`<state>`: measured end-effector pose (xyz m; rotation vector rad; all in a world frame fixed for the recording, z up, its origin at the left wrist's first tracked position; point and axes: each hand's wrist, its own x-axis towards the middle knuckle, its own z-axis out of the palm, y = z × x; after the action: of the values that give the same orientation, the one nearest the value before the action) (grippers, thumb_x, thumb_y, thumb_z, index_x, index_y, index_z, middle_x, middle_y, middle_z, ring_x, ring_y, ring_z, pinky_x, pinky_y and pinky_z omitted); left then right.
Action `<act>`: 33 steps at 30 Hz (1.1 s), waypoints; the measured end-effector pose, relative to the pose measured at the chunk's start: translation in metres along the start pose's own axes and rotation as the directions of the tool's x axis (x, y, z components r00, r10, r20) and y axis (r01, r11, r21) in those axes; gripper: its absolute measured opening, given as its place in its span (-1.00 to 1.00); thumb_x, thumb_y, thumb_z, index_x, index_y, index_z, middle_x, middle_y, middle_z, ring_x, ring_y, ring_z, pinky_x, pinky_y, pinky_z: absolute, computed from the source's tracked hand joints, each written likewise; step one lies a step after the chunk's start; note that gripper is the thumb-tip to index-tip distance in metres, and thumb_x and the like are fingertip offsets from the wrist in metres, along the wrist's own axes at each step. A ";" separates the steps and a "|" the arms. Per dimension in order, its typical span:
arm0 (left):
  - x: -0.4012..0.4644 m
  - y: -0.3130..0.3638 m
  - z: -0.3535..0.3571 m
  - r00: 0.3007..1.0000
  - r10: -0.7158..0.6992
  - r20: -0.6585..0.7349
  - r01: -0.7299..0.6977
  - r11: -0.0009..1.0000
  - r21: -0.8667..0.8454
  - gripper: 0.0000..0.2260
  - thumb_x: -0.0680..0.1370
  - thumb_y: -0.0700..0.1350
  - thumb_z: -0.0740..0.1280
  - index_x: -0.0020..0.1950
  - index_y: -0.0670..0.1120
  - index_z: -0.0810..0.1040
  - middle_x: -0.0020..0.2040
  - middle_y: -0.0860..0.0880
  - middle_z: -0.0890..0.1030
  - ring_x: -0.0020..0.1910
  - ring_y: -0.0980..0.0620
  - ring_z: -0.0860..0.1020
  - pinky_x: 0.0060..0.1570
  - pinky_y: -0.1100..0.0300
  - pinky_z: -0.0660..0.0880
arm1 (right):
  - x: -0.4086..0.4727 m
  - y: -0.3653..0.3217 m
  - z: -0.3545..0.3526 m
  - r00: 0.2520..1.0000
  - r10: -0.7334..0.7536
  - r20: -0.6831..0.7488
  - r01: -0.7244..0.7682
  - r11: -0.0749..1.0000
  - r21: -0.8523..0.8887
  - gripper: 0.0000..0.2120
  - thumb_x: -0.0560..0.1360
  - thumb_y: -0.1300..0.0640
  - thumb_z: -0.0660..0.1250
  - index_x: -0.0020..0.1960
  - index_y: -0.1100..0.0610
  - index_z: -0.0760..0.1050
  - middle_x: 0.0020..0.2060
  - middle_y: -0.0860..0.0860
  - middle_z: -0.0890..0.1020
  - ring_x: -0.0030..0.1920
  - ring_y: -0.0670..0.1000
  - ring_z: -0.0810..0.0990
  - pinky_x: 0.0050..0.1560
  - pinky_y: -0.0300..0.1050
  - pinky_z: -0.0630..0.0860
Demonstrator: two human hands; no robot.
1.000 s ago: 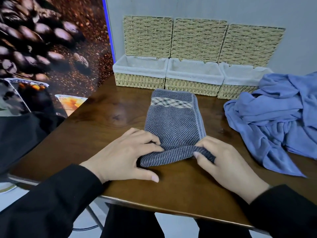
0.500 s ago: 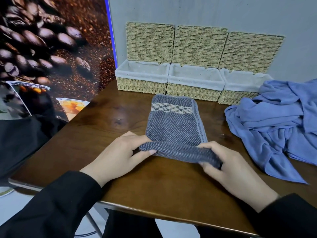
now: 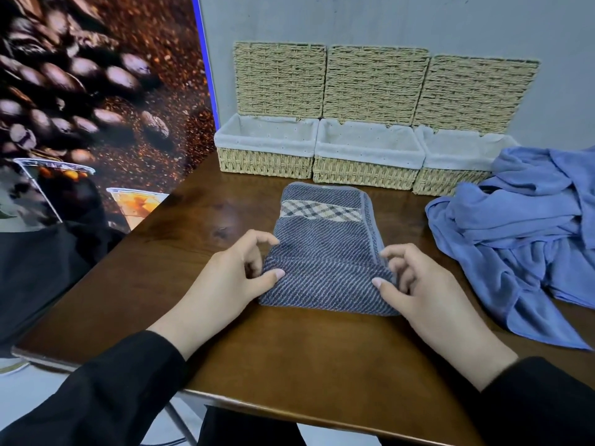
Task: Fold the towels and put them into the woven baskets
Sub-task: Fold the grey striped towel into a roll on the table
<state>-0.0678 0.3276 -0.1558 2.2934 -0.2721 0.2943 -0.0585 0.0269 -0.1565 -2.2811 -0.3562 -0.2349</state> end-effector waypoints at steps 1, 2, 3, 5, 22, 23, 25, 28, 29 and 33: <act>0.000 -0.001 0.001 0.998 0.045 -0.032 -0.042 0.997 0.068 -0.67 0.51 -0.04 0.49 0.19 0.18 0.47 -0.24 0.11 0.45 -0.22 0.13 0.46 -0.14 0.36 0.37 | 0.000 0.000 0.000 0.995 -0.089 -0.033 0.085 0.989 -0.120 -0.64 0.50 0.13 0.49 0.16 -0.22 0.49 -0.06 -0.16 0.52 -0.12 -0.05 0.53 -0.04 -0.20 0.51; 0.000 0.000 0.001 0.991 0.123 -0.060 -0.113 0.981 0.156 -0.68 0.51 -0.05 0.49 0.21 0.14 0.51 -0.17 0.15 0.45 -0.14 0.14 0.47 -0.07 0.34 0.37 | -0.001 -0.001 0.001 0.982 -0.185 -0.051 0.168 0.957 -0.237 -0.62 0.49 0.18 0.48 0.23 -0.13 0.52 0.04 -0.17 0.51 -0.02 -0.08 0.52 0.06 -0.16 0.50; 0.001 0.000 0.002 0.973 0.222 -0.065 -0.199 0.945 0.259 -0.71 0.51 -0.09 0.48 0.21 0.09 0.56 -0.06 0.16 0.46 -0.06 0.15 0.47 0.01 0.27 0.38 | -0.001 -0.003 0.001 0.962 -0.270 -0.036 0.245 0.916 -0.319 -0.61 0.49 0.24 0.46 0.27 -0.04 0.55 0.15 -0.14 0.52 0.11 -0.05 0.52 0.15 -0.05 0.49; 0.003 -0.001 0.005 0.910 0.414 -0.001 -0.382 0.842 0.380 -0.80 0.56 -0.17 0.41 0.17 0.00 0.65 0.13 0.09 0.55 0.12 0.05 0.52 0.15 0.13 0.37 | -0.002 -0.003 0.003 0.917 -0.391 0.073 0.390 0.848 -0.358 -0.57 0.52 0.36 0.37 0.31 0.01 0.58 0.32 -0.10 0.55 0.33 -0.02 0.49 0.31 0.09 0.43; -0.006 -0.007 -0.003 0.910 0.237 0.339 -0.366 0.844 0.393 -0.38 0.57 0.42 0.06 0.57 0.20 0.27 0.53 0.34 0.25 0.53 0.44 0.03 0.56 0.22 -0.09 | 0.003 0.008 -0.012 0.869 -0.195 0.455 0.298 0.940 -0.165 -0.34 0.49 -0.31 0.35 0.53 -0.28 0.25 0.46 -0.50 0.25 0.50 -0.44 0.07 0.61 -0.12 -0.08; -0.006 -0.007 -0.002 0.915 0.237 0.327 -0.362 0.842 0.401 -0.37 0.56 0.44 0.07 0.57 0.20 0.28 0.52 0.34 0.26 0.53 0.43 0.04 0.56 0.23 -0.10 | 0.003 0.008 -0.012 0.879 -0.189 0.438 0.284 0.945 -0.163 -0.36 0.49 -0.29 0.36 0.52 -0.30 0.26 0.44 -0.51 0.27 0.49 -0.46 0.07 0.60 -0.16 -0.07; -0.006 -0.007 -0.002 0.922 0.233 0.310 -0.349 0.845 0.405 -0.35 0.54 0.45 0.09 0.57 0.20 0.28 0.51 0.34 0.27 0.52 0.43 0.04 0.55 0.24 -0.11 | 0.002 0.008 -0.011 0.904 -0.133 0.405 0.221 0.959 -0.178 -0.42 0.49 -0.29 0.35 0.47 -0.41 0.25 0.37 -0.57 0.29 0.45 -0.49 0.07 0.55 -0.26 -0.01; -0.006 -0.005 -0.003 0.929 0.203 0.308 -0.313 0.876 0.367 -0.35 0.52 0.43 0.18 0.57 0.24 0.25 0.51 0.34 0.26 0.51 0.46 0.03 0.55 0.24 -0.09 | 0.003 0.005 -0.011 0.930 -0.096 0.354 0.172 0.967 -0.187 -0.59 0.55 -0.23 0.32 0.36 -0.40 0.31 0.21 -0.57 0.43 0.34 -0.41 0.30 0.31 -0.37 0.29; -0.006 -0.004 -0.003 0.936 0.187 0.298 -0.286 0.898 0.335 -0.36 0.51 0.41 0.23 0.56 0.27 0.24 0.50 0.35 0.27 0.49 0.49 0.03 0.54 0.29 -0.07 | 0.002 0.003 -0.011 0.938 -0.099 0.332 0.164 0.971 -0.174 -0.66 0.57 -0.21 0.30 0.31 -0.38 0.34 0.17 -0.52 0.47 0.28 -0.38 0.38 0.19 -0.39 0.34; -0.006 0.000 -0.005 0.951 0.167 0.260 -0.235 0.936 0.260 -0.42 0.47 0.34 0.34 0.47 0.36 0.29 0.38 0.38 0.35 0.38 0.60 0.06 0.43 0.45 -0.02 | -0.002 0.000 -0.013 0.960 -0.082 0.267 0.115 0.987 -0.110 -0.73 0.57 -0.23 0.27 0.26 -0.34 0.39 0.06 -0.30 0.62 0.04 -0.22 0.55 0.01 -0.22 0.46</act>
<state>-0.0747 0.3322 -0.1540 2.5969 -0.6266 0.1735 -0.0608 0.0167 -0.1482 -2.4262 -0.6090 -0.0034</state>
